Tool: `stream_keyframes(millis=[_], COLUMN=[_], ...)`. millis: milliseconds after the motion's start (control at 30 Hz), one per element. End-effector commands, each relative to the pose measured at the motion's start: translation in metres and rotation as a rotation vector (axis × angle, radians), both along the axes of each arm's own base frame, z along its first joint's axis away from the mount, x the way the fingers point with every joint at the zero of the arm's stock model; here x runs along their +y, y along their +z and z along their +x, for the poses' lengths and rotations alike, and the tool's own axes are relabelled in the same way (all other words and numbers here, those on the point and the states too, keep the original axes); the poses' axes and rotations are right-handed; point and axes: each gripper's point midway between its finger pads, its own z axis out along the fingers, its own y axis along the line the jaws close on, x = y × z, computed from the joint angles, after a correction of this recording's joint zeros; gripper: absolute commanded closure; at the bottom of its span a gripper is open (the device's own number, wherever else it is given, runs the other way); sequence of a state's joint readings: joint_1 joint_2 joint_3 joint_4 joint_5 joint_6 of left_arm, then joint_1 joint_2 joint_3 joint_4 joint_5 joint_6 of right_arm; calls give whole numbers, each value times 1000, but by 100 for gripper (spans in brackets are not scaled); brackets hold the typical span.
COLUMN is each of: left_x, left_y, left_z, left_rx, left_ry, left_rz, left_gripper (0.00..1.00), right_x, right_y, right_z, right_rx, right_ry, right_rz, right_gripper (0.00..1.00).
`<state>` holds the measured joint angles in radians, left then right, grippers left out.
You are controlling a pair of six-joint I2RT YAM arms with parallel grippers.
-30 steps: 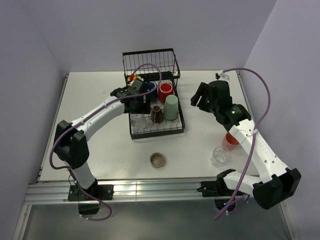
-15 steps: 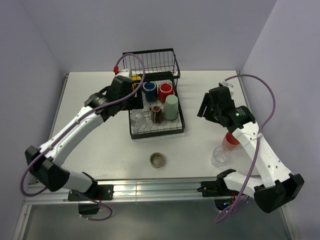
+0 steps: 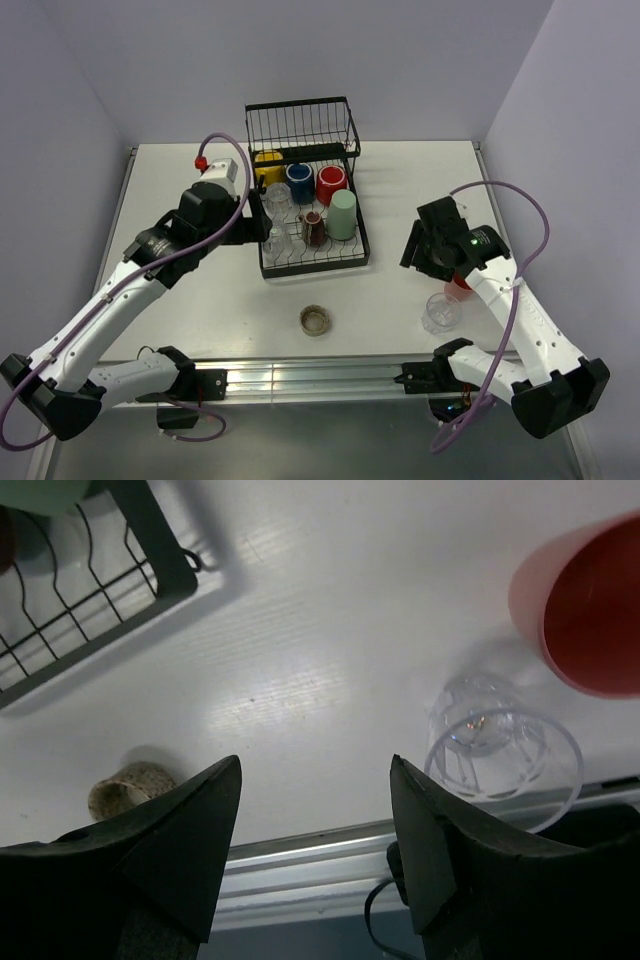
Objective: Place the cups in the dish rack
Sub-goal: Grab a cup with the right arm
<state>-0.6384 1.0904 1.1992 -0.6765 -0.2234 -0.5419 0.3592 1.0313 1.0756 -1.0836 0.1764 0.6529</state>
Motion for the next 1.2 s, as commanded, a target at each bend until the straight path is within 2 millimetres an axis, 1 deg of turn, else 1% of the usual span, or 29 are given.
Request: stream_keyframes(millis=[0, 67, 200, 233, 300, 367, 467, 600, 667, 700, 733, 767, 833, 900, 1033, 1167], left_x=[-5, -7, -10, -10, -10, -10, -11, -10, -10, -10, -10, -11, -10, -8, -7, -8], left_y=[19, 21, 16, 17, 14, 13, 9, 8, 8, 8, 7, 7, 7, 7, 7, 8], left_z=[-3, -6, -9, -10, -11, -12, -12, -14, -13, -14, -13, -14, -14, -15, -14, -13], left_rx=[-63, -66, -57, -62, -58, -57, -49, -49, -49, -48, -47, -46, -45, -46, -46, -45], left_ry=[-33, -47, -65, -68, -67, -70, -73, -71, -71, -71, -69, -72, -72, -67, -63, -63], left_rz=[-66, -78, -91, -97, -99, -104, -105, -108, -108, -107, -106, -107, -106, -99, -93, -91], left_gripper=[8, 8, 9, 9, 9, 9, 9, 9, 9, 9, 9, 9, 9, 9, 9, 9], right_x=[-11, -17, -32, -37, -39, -41, -41, -40, -39, -38, -36, -35, -34, -37, -37, -40], right_y=[-2, -6, -14, -15, -18, -22, -36, -48, -53, -58, -61, -68, -75, -85, -93, -102], right_z=[-18, -26, -39, -42, -45, -46, -49, -50, -46, -48, -45, -47, -45, -44, -45, -45], right_rx=[21, 43, 85, 90, 97, 98, 145, 187, 184, 196, 192, 208, 218, 229, 243, 252], right_ry=[-65, -92, -197, -217, -259, -287, -310, -323, -332, -333, -333, -338, -341, -357, -361, -368], right_rz=[0, -19, -58, -75, -72, -67, -71, -80, -72, -70, -60, -61, -57, -75, -77, -92], right_gripper=[31, 30, 32, 36, 39, 39, 39, 39, 39, 39, 40, 40, 41, 41, 42, 46])
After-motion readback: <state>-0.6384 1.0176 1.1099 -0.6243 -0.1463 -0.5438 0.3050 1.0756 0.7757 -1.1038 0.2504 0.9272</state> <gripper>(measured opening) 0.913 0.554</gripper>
